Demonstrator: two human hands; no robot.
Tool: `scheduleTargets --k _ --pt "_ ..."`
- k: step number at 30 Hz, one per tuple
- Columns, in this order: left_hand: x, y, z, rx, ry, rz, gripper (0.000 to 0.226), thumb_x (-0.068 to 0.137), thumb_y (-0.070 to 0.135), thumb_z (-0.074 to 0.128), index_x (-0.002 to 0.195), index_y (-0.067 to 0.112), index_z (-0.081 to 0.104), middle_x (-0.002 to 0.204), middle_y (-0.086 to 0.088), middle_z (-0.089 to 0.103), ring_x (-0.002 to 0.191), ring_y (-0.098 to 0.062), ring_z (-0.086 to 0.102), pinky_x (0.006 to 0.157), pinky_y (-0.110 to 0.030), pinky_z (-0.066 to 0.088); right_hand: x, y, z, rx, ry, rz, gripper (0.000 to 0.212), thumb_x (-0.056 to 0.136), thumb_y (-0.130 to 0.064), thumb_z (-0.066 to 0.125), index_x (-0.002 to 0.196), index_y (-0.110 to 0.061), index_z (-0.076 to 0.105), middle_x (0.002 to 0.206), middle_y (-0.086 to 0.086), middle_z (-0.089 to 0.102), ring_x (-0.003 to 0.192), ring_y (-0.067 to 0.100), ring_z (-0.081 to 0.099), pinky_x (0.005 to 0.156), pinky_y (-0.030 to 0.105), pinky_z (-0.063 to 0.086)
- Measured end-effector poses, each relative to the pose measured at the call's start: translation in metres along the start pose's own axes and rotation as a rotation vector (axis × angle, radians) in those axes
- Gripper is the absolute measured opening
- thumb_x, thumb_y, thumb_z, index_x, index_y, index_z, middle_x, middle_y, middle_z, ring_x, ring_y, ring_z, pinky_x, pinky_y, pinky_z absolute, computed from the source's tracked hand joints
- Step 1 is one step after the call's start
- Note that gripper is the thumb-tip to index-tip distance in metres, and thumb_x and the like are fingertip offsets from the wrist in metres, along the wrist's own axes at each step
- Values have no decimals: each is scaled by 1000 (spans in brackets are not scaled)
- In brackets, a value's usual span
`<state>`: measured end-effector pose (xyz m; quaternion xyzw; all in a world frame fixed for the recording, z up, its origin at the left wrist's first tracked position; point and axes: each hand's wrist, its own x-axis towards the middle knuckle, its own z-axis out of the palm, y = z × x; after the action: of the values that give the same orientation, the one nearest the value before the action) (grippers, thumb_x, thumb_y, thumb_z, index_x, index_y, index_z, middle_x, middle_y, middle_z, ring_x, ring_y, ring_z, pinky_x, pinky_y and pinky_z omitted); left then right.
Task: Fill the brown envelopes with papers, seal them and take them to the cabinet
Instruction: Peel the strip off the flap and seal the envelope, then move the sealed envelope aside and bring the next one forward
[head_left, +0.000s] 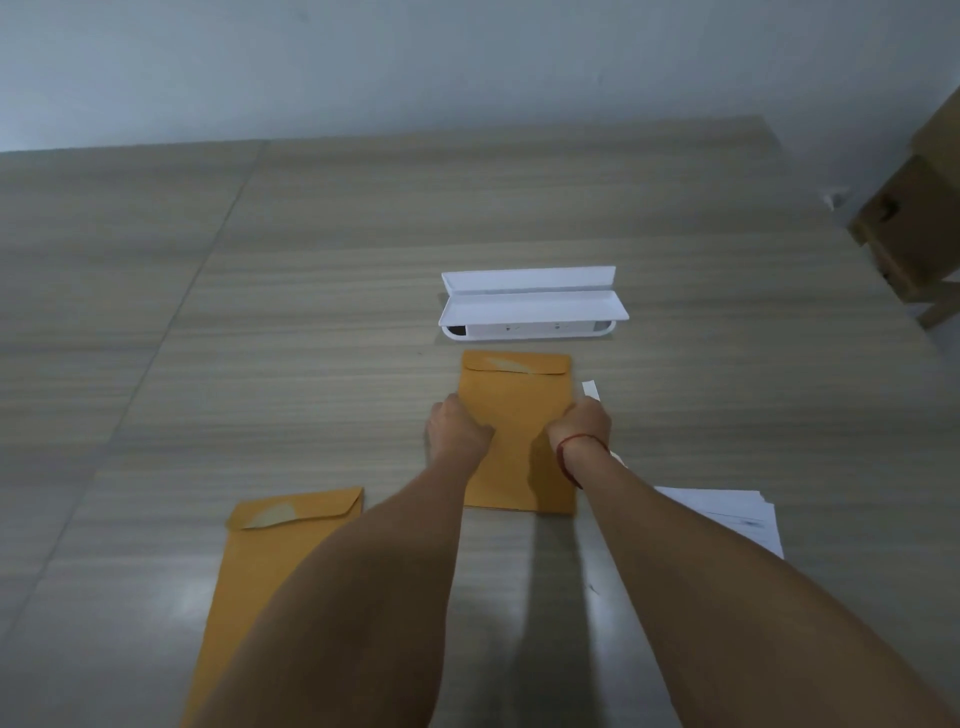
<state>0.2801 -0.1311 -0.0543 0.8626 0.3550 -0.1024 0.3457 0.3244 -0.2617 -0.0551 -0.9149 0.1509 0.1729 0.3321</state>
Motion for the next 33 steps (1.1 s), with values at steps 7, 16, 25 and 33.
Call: scheduleTargets --k 7,16,25,33 --pt "-23 -5 -17 22 0 3 56 89 32 61 134 4 44 137 -14 48 128 -30 45 101 -39 41 -30 -3 -5 -114 -92 -164 5 88 -11 51 93 -11 52 102 9 60 93 29 59 79 36 49" --pt "-103 -89 -77 49 135 -111 55 91 38 56 135 7 47 139 -13 50 131 -31 45 105 -41 40 -134 -17 21 -384 -321 -401 42 96 -31 48 132 -10 49 137 12 50 127 33 48 101 41 40" --pt "-125 -209 -140 42 178 -305 48 89 40 59 120 4 56 108 -12 59 111 -32 57 89 -40 51 -215 -44 112 -376 -489 -481 45 96 -31 52 134 -7 48 137 14 51 126 32 51 103 38 43" --pt "-104 -266 -137 40 140 -357 38 85 39 64 105 7 59 112 -12 59 103 -32 59 80 -38 51 -234 -51 164 -197 -360 -145 46 85 -19 62 128 -8 50 132 14 53 119 33 55 94 37 50"
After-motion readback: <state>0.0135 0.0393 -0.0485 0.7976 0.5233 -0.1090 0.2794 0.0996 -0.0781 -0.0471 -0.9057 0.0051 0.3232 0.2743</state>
